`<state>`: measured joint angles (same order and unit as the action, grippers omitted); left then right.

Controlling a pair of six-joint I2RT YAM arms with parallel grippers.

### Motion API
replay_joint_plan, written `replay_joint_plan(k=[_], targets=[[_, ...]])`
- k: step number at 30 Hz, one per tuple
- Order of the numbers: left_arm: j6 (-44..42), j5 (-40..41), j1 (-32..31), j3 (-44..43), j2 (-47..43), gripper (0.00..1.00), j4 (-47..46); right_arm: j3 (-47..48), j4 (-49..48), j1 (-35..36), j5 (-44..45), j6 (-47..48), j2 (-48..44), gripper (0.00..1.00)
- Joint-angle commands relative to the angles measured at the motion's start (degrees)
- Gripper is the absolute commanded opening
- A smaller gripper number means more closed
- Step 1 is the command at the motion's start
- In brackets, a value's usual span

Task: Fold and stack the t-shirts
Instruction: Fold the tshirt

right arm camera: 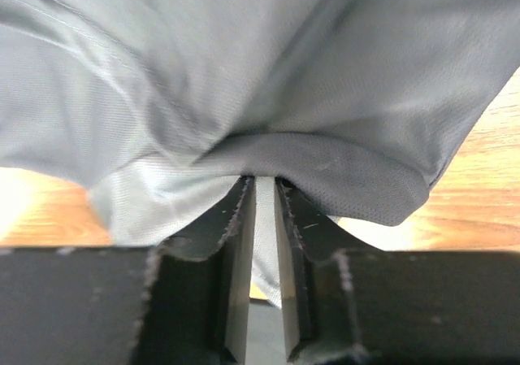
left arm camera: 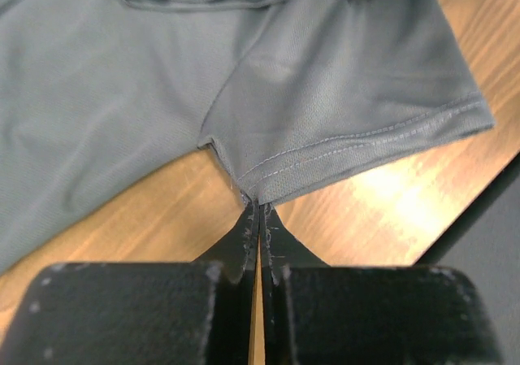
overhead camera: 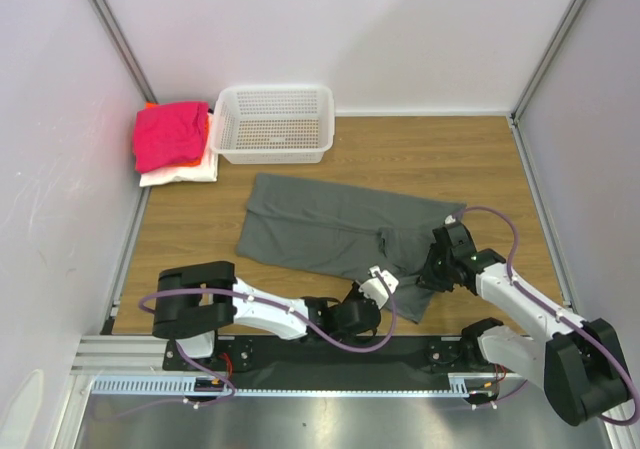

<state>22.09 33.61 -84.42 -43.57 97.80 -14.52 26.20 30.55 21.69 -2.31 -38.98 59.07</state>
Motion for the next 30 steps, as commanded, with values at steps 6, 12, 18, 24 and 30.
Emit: replay_joint_plan(k=[6, 12, 18, 24, 30], targets=[[3.05, -2.49, -1.45, -1.86, -1.65, 0.01, 6.34, 9.39, 2.76, 0.28, -3.23, 1.54, -2.03, 0.29], [4.02, -1.53, -1.36, -2.75, -2.96, 0.40, 8.55, 10.89, 4.69, 0.28, -0.36, 2.16, -1.59, 0.34], [5.42, -8.45, 4.69, -2.14, -13.05, 0.65, 11.97, 10.89, 4.01, -3.67, 4.68, 2.59, 0.07, 0.42], [6.57, -19.54, 24.17, -2.13, -25.72, 0.72, 17.77, 13.00, -1.44, -10.52, 2.83, 5.49, 7.70, 0.43], [9.55, -23.93, 44.82, -1.79, -24.94, 0.70, 22.35, 19.58, -5.23, -13.25, 3.44, 7.34, 16.51, 0.42]])
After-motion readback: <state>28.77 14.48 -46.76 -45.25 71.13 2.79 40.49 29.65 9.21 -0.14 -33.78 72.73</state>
